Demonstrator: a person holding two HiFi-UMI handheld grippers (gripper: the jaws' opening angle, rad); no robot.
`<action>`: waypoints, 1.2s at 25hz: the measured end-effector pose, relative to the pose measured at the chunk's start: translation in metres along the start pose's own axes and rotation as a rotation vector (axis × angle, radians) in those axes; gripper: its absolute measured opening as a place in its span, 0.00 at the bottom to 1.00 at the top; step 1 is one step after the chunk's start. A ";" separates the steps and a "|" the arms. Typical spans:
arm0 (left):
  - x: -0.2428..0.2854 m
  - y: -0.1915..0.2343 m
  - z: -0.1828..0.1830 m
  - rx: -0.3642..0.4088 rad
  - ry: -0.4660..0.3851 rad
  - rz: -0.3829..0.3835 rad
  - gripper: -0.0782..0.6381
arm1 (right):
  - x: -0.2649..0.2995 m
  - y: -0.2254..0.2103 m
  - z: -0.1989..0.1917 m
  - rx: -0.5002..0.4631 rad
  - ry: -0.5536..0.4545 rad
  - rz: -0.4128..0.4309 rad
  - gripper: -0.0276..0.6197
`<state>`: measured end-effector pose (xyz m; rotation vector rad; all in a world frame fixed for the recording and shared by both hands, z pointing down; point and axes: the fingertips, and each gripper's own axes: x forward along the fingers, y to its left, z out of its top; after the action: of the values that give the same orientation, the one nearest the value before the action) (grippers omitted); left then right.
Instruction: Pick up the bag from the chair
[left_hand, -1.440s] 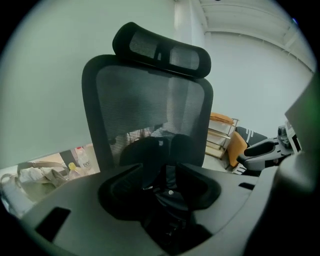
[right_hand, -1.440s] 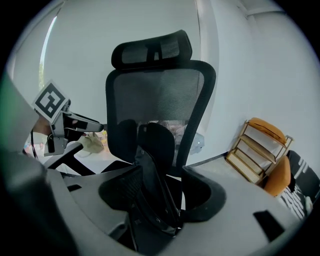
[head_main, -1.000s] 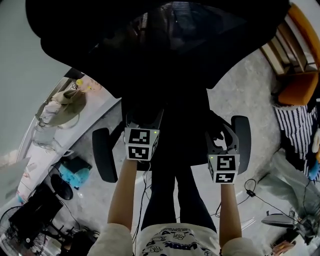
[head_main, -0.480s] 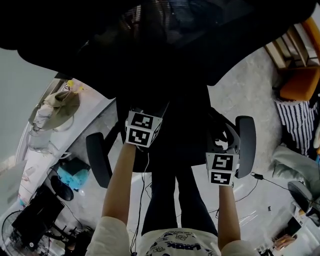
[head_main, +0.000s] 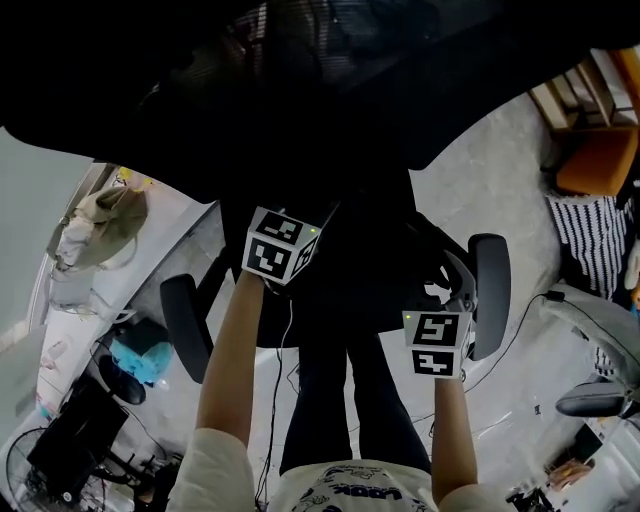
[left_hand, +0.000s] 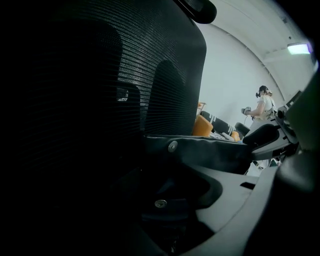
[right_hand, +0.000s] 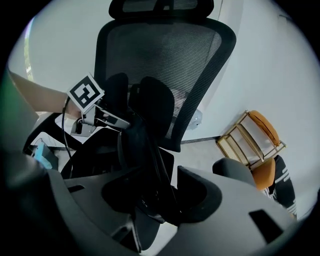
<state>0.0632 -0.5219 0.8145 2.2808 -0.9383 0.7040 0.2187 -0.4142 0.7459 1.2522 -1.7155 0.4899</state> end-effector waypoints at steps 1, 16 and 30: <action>0.001 0.000 0.001 0.002 0.001 -0.002 0.45 | 0.000 0.000 0.000 -0.006 0.003 -0.001 0.35; -0.010 0.000 0.001 -0.020 -0.052 0.075 0.22 | -0.002 -0.001 -0.006 -0.061 0.040 0.042 0.13; -0.078 -0.016 0.001 -0.066 -0.096 0.158 0.18 | -0.034 0.010 -0.001 0.047 -0.045 0.124 0.12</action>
<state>0.0271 -0.4781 0.7589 2.2173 -1.1798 0.6235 0.2119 -0.3917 0.7198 1.2030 -1.8372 0.5822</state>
